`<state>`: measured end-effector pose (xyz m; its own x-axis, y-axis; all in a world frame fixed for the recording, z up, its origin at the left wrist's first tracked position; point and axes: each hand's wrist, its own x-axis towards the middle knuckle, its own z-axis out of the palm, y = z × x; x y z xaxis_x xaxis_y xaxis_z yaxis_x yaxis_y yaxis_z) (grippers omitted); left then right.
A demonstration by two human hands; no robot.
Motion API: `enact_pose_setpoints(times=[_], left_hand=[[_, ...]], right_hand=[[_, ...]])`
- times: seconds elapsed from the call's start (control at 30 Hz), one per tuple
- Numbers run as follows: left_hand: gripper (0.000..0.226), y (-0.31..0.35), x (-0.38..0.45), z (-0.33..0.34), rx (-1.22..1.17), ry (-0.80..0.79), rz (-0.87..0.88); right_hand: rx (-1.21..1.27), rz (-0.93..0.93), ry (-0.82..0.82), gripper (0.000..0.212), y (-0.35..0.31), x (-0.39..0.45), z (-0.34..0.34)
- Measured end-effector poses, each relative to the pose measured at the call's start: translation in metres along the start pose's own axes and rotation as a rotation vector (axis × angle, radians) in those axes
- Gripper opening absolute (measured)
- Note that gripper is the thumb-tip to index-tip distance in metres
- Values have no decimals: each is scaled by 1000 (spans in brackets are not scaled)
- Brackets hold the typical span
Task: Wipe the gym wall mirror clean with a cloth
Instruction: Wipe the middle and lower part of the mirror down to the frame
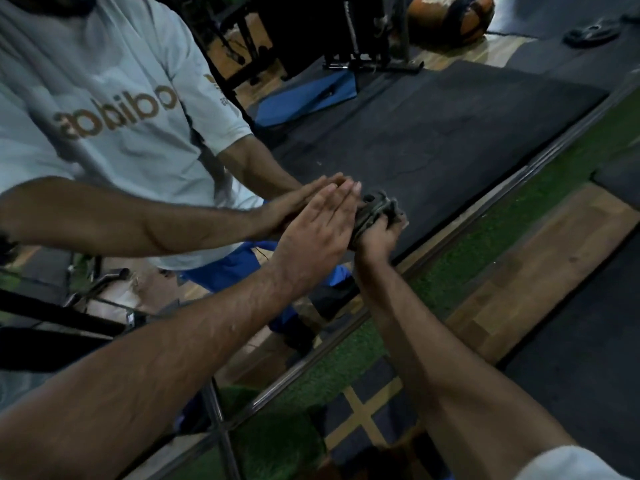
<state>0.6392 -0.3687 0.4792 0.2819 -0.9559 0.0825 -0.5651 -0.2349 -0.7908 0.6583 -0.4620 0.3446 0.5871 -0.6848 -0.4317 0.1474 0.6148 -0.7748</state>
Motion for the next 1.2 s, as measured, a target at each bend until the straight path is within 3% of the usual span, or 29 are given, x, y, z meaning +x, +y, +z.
enact_pose_setpoints(times=[0.07,0.2,0.27,0.3,0.37,0.43,0.5,0.67,0.8,0.87,1.0,1.07,1.13,1.2], left_hand=[[55,-1,23,-2,22,-4,2],[59,-2,61,-6,80,-42,-36],[59,-3,76,-9,100,-60,-30],[59,-4,82,-11,105,-76,-19],[60,-6,97,-14,102,-99,7],[60,-5,112,-19,106,-103,36],[62,-2,129,-23,124,-112,52],[68,-6,184,-30,168,-146,28],[70,-8,206,-24,191,-233,63],[68,-5,211,-21,171,-219,82],[66,-2,238,-18,127,-146,55],[66,-1,255,-22,115,-150,41],[67,1,269,-23,103,-170,33],[72,3,281,-23,115,-213,42]], right_hand=[[78,73,41,65,-19,22,7],[-125,-400,-99,66,-87,3,1],[-234,-461,-133,70,-69,19,-16],[-245,-386,-94,72,-54,34,-24],[-40,-36,-62,70,-45,57,-35],[74,173,-31,51,-74,64,-36],[49,108,-50,46,-107,79,-33],[-103,-173,-75,73,-146,107,-31],[-23,91,-19,130,-125,144,-40],[14,156,17,122,-144,153,-35],[-134,-144,-26,91,-171,162,-31],[-212,-196,0,84,-160,173,-36],[-237,-118,69,88,-152,182,-43],[-138,85,116,87,-156,199,-45]])
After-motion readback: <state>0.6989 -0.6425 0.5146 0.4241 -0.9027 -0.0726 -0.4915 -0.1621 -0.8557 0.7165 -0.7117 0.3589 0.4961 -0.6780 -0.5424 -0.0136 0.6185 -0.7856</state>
